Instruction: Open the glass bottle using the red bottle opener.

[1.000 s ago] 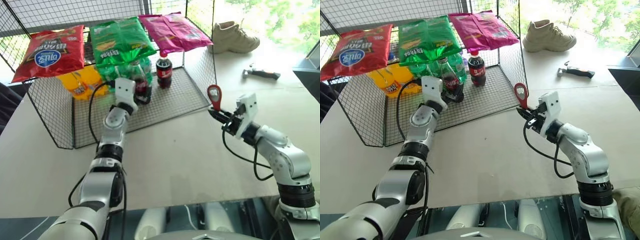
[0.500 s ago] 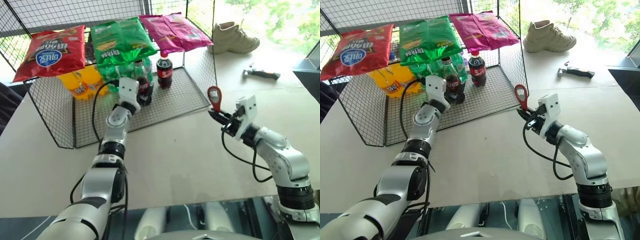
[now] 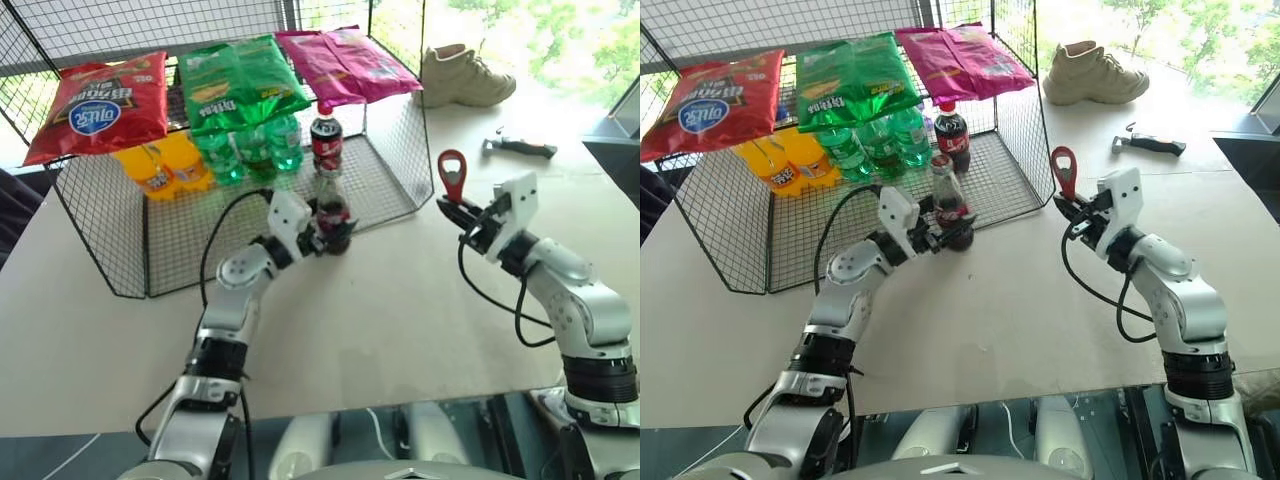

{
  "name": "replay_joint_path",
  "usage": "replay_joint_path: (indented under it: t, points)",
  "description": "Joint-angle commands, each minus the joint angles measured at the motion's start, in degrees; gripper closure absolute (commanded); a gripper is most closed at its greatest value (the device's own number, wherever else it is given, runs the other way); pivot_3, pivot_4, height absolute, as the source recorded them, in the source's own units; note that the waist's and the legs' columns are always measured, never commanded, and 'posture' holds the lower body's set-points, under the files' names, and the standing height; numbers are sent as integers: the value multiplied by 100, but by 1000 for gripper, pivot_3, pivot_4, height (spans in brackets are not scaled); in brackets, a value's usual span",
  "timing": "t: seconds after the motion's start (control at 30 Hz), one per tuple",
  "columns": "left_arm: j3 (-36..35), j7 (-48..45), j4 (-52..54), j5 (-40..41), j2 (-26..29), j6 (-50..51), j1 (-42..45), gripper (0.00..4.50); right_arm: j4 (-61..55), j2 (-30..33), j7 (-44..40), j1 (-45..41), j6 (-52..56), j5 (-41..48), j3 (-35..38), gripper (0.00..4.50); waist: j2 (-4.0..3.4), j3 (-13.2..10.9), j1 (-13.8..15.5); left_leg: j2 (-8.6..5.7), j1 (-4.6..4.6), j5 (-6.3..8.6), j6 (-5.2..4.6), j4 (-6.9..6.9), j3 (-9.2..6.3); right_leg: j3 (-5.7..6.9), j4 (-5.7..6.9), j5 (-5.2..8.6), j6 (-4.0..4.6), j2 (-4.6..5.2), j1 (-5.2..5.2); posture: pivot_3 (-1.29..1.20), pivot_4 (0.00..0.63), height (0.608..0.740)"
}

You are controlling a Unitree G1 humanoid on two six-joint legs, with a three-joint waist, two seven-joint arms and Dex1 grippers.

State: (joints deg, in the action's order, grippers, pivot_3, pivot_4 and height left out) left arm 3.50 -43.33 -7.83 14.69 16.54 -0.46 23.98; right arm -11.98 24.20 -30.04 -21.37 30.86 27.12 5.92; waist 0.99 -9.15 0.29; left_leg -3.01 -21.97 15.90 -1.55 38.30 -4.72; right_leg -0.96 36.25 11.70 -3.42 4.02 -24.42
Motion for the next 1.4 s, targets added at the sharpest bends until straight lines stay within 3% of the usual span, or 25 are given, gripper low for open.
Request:
replay_joint_path:
  t: [0.03,0.37,0.4,0.5,1.03,1.4]
  points:
    - [69,10,653,105,9,200,-75,1744,-10,38,41,-187,-235,-37,212,4500,0,0,-2,0,1,0,0,0,0,0,0,0,0,0,0,0,150,740]
    - [89,199,936,67,-51,210,-317,1744,86,-17,75,-245,-302,-44,175,4500,0,0,-28,0,1,0,0,0,2,-1,-2,0,0,0,0,0,150,740]
    - [77,196,956,95,-57,215,-329,944,99,-22,69,-256,-306,-47,166,4500,0,0,-29,1,1,0,0,0,2,-2,-1,0,0,0,0,0,150,740]
    - [32,240,985,127,-79,193,-363,111,164,-35,39,-305,-340,-69,138,4500,0,0,-32,1,1,0,0,0,3,-2,-1,0,0,0,0,0,150,740]
    - [-116,159,1177,587,-256,221,-80,111,191,-130,33,-246,-389,-152,155,4500,0,0,-45,1,6,0,0,1,4,-4,0,0,0,0,5,0,150,740]
    - [28,-63,1067,464,-168,205,-155,111,165,-118,-6,-256,-398,-206,103,4500,-1,1,-75,1,7,0,0,1,5,-4,2,0,0,-1,5,0,150,740]
